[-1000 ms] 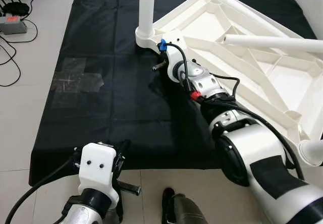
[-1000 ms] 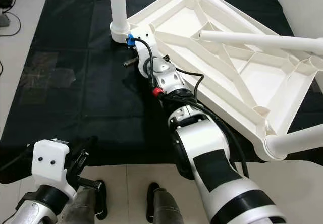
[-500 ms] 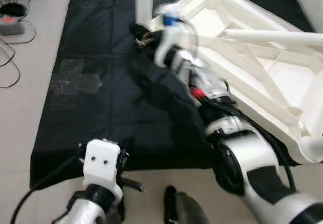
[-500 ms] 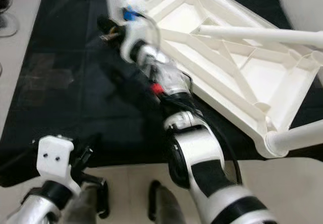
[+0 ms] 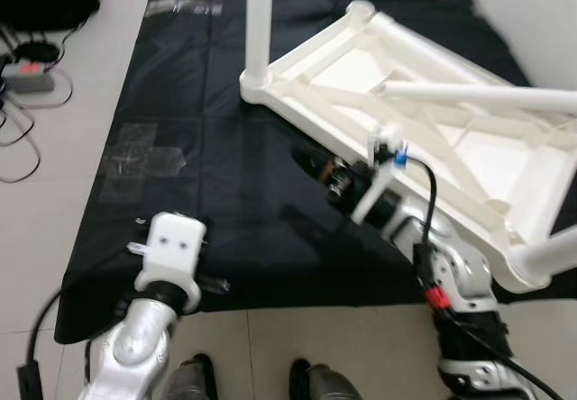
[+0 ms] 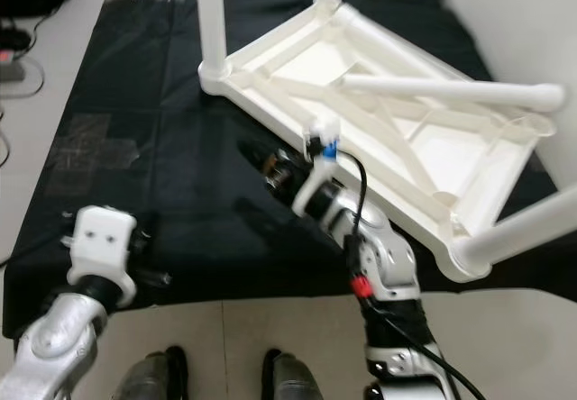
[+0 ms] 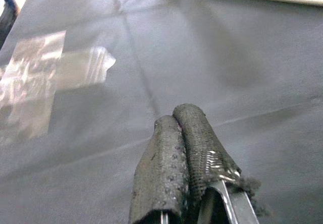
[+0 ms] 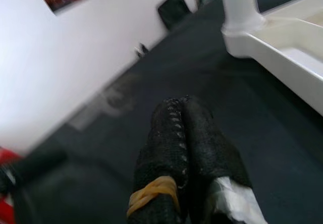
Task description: Building children table
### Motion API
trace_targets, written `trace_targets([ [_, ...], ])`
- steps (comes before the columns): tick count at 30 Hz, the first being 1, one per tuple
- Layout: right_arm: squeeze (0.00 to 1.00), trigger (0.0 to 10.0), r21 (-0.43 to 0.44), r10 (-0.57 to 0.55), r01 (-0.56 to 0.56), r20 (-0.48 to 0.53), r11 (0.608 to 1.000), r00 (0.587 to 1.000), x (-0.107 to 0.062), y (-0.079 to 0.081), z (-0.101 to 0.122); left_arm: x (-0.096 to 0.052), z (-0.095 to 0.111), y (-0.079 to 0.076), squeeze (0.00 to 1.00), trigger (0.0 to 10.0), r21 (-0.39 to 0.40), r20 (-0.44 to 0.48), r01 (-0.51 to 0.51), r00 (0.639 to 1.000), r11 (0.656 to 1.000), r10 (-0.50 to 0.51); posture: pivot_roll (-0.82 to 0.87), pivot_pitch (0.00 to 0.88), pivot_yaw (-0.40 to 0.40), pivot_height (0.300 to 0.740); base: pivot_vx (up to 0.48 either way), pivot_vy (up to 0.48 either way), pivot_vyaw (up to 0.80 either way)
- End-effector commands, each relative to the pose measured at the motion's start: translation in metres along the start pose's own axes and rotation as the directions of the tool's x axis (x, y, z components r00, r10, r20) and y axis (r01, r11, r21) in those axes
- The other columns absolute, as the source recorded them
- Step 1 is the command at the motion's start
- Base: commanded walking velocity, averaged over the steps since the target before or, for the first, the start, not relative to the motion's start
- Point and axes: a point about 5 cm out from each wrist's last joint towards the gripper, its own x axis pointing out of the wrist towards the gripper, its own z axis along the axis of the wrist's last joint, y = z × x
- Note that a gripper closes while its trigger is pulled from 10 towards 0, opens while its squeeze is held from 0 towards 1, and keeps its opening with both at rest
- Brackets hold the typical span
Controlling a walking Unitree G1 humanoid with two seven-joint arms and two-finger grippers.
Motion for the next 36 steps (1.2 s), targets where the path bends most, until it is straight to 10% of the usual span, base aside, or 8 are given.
trace_targets([
  [1,0.0,10.0,-0.035,-0.022,0.022,-0.012,0.999,1.0,-0.009,-0.003,-0.003,-0.001,-0.008,-0.001,0.0,10.0,-0.013,-0.023,0.035,0.999,0.999,-0.035,-0.05,0.05,-0.074,0.74,0.0,0.0,0.0],
  [7,0.0,10.0,-0.017,-0.103,0.102,-0.107,0.995,0.989,-0.049,0.001,-0.028,0.006,-0.016,-0.001,0.0,10.0,-0.024,-0.034,0.083,0.996,0.996,-0.083,-0.06,0.008,-0.053,0.74,0.0,-0.314,0.0],
  [13,0.0,10.0,-0.03,0.044,-0.056,-0.298,0.998,0.954,-0.092,0.014,-0.04,0.012,-0.023,-0.003,0.0,10.0,-0.034,-0.03,0.119,0.992,0.992,-0.12,-0.08,0.0,-0.041,0.74,0.0,-0.472,0.0],
  [23,0.07,10.0,-0.06,0.043,-0.085,-0.508,0.995,0.86,-0.138,-0.002,-0.035,0.012,-0.028,-0.002,0.0,10.0,-0.044,-0.032,0.128,0.991,0.991,-0.129,-0.09,0.011,-0.036,0.74,0.0,-0.475,0.0],
  [24,1.0,10.0,-0.054,0.065,-0.115,-0.559,0.992,0.827,-0.146,-0.001,-0.036,0.012,-0.029,0.0,0.0,10.0,-0.059,-0.038,0.119,0.992,0.991,-0.121,-0.09,0.017,-0.038,0.74,0.0,0.0,0.0],
  [28,1.0,10.0,-0.061,0.081,-0.159,-0.652,0.985,0.754,-0.159,0.002,-0.033,0.009,-0.036,0.004,0.0,10.0,-0.067,-0.07,0.119,0.99,0.991,-0.124,-0.09,0.031,-0.031,0.74,0.0,0.0,0.0],
  [36,1.0,10.0,-0.279,-0.15,-0.034,-0.613,0.96,0.775,-0.136,-0.027,-0.029,0.006,-0.035,0.002,0.0,10.0,-0.077,-0.063,0.144,0.987,0.987,-0.149,-0.08,0.05,-0.03,0.74,0.0,0.0,0.0],
])
